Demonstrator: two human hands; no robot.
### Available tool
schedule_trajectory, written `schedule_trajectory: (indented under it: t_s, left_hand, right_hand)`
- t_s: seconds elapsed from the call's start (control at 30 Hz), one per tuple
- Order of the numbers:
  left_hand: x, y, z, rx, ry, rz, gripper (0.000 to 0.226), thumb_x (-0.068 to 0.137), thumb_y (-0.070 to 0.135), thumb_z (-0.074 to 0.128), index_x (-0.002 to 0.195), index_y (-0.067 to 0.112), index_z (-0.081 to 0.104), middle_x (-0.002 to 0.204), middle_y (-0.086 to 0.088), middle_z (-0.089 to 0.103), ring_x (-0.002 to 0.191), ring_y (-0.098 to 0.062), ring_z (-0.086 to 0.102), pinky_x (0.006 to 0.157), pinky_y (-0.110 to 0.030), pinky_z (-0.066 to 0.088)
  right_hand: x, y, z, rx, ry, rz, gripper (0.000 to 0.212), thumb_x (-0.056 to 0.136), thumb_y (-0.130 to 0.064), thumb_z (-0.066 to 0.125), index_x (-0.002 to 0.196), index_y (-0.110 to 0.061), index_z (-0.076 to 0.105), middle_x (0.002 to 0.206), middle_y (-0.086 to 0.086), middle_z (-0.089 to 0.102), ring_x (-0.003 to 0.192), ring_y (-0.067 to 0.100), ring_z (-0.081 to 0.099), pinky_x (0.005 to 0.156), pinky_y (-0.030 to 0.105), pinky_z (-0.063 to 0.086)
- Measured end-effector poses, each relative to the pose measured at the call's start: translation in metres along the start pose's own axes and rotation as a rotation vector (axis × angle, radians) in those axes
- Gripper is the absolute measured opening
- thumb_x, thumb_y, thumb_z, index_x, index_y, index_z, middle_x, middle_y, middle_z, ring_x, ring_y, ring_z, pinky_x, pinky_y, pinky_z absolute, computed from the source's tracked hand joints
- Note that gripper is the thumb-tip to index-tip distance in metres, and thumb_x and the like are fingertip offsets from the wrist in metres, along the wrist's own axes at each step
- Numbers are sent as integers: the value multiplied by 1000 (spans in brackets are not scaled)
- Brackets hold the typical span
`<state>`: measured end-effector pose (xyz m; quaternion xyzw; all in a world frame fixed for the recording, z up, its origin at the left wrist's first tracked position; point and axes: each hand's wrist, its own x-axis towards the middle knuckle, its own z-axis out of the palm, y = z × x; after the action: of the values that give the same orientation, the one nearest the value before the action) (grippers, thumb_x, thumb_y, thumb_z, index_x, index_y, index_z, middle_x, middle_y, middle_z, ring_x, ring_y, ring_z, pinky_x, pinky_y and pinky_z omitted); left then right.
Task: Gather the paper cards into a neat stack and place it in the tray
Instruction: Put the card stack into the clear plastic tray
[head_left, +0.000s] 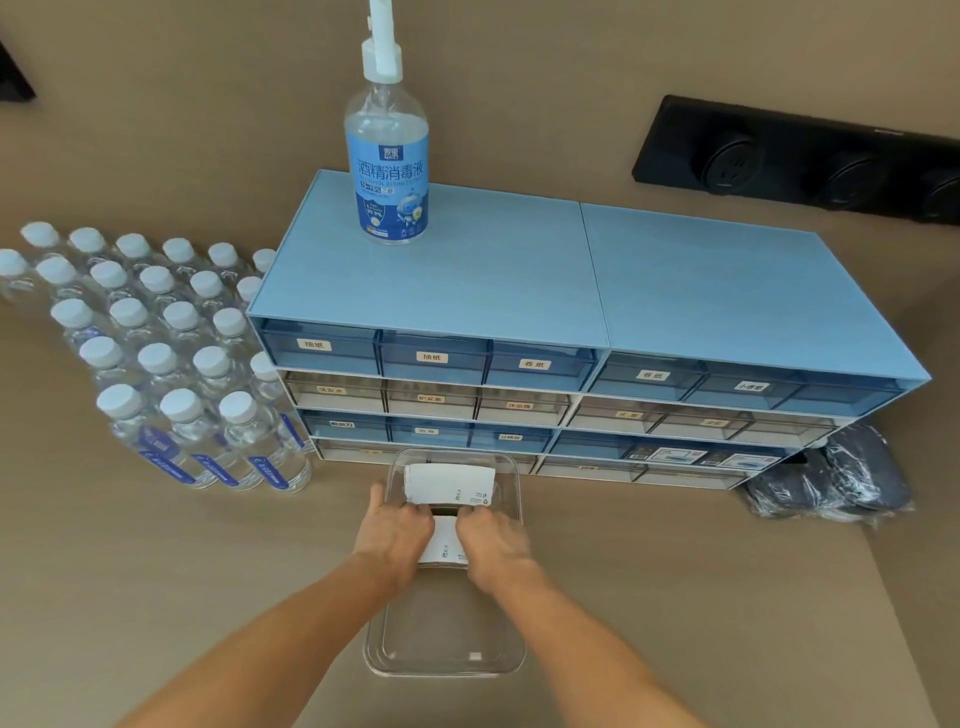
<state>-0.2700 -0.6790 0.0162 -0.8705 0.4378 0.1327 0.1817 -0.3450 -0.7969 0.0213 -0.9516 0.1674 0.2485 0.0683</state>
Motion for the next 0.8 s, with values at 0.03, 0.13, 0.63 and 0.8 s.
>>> schedule_trajectory:
  t_s: [0.03, 0.13, 0.63, 0.8]
  left_hand:
    - [0, 0, 1, 16, -1, 3, 31, 82, 14, 64, 113, 14, 60, 105, -2, 68, 106, -25, 62, 111, -53, 17]
    - [0, 0, 3, 29, -5, -1, 33, 83, 15, 64, 115, 13, 59, 108, -4, 68, 109, -26, 60, 110, -53, 19]
    - [2, -2, 6, 63, -13, 40, 36, 79, 26, 70, 110, 13, 60, 105, -5, 69, 107, -26, 57, 98, -45, 33]
    - [1, -1, 8, 87, -13, 46, 41, 79, 29, 71, 113, 12, 59, 107, -5, 67, 111, -26, 52, 96, -46, 33]
  right_hand:
    - [0, -1, 0, -4, -2, 2, 49, 84, 13, 57, 131, 4, 47, 125, 24, 60, 113, 40, 61, 88, 43, 51]
    - [2, -2, 1, 9, -8, 6, 48, 85, 14, 55, 131, 4, 47, 125, 24, 60, 113, 39, 61, 88, 43, 51]
    - [-2, -5, 2, -39, 2, -35, 59, 76, 14, 66, 130, 2, 46, 126, 22, 58, 118, 38, 57, 93, 46, 50]
    - [-4, -5, 1, -41, -16, -31, 62, 75, 13, 68, 131, 2, 44, 127, 22, 57, 119, 38, 56, 93, 45, 51]
